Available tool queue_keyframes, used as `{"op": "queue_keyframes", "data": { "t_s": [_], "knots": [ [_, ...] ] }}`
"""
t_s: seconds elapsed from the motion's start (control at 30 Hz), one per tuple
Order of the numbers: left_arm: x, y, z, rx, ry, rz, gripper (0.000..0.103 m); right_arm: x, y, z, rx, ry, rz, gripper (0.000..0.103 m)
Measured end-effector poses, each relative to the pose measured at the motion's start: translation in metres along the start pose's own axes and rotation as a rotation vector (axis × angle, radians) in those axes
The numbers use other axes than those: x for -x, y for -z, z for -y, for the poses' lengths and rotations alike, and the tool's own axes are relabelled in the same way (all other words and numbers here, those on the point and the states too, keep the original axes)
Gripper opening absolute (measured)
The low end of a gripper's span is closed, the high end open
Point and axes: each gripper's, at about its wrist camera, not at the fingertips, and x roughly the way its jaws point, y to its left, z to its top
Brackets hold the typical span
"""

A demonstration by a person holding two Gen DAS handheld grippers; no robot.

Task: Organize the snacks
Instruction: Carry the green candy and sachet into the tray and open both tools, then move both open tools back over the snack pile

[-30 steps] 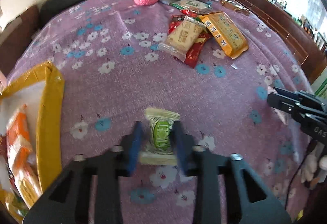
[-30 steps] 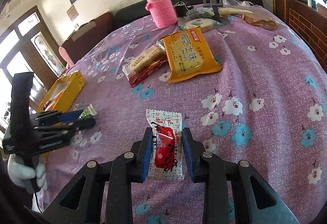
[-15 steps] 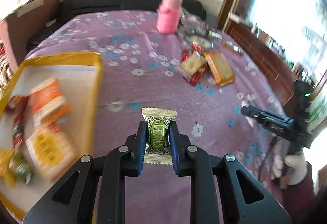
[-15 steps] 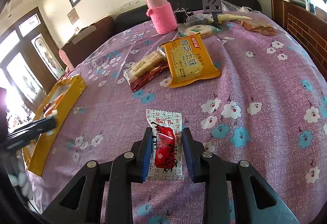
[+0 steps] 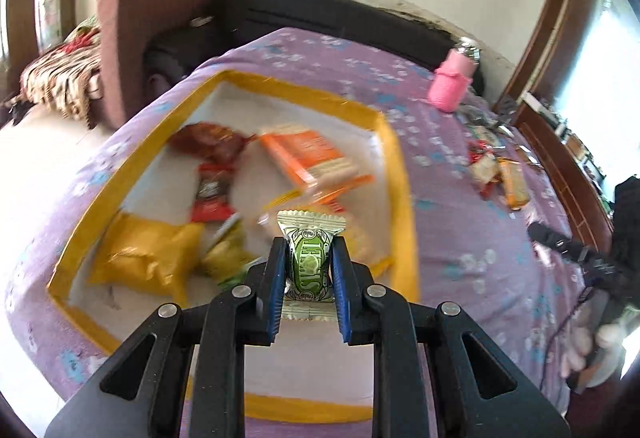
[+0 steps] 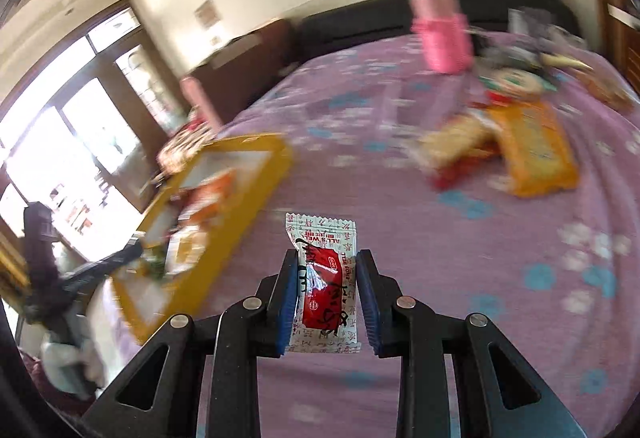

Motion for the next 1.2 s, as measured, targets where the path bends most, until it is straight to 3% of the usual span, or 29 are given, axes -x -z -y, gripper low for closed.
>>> {"op": "queue_keyframes", "data": {
  "t_s": [0.17,0.37,0.43,0.5,0.53,0.6,0.67,0.83,1.07,1.2],
  "knots": [
    [-0.011,0.011,-0.016,0.030,0.003,-0.046,0.019,-0.030,-0.010,-0.071,0.085,-0.104,-0.059,0.029],
    [-0.003,0.015,-0.035,0.096,0.010,-0.046,0.023,-0.082,-0.002,-0.143,0.199,-0.144,-0.159,0.029],
    [0.004,0.013,-0.041,0.109,0.002,-0.024,0.034,-0.098,0.003,-0.155,0.218,-0.128,-0.186,0.029],
    [0.016,0.012,-0.049,0.133,-0.017,0.017,0.056,-0.111,0.009,-0.164,0.233,-0.106,-0.209,0.029],
    [0.022,0.011,-0.052,0.145,-0.029,0.043,0.060,-0.117,0.013,-0.168,0.248,-0.092,-0.217,0.031],
    [0.033,0.009,-0.056,0.159,-0.060,0.091,0.075,-0.124,0.020,-0.174,0.276,-0.070,-0.226,0.032],
    [0.040,0.007,-0.059,0.177,-0.080,0.128,0.079,-0.125,0.025,-0.177,0.290,-0.074,-0.226,0.033],
    [0.053,0.007,-0.053,0.191,-0.067,0.196,0.079,-0.102,0.025,-0.172,0.267,-0.103,-0.144,0.050],
    [0.055,0.007,-0.020,0.097,-0.176,0.177,0.079,-0.066,0.026,-0.145,0.206,-0.087,-0.051,0.061],
    [0.053,0.010,0.001,0.025,-0.244,0.165,0.079,-0.053,0.028,-0.119,0.150,-0.074,-0.036,0.062]
  ]
}}
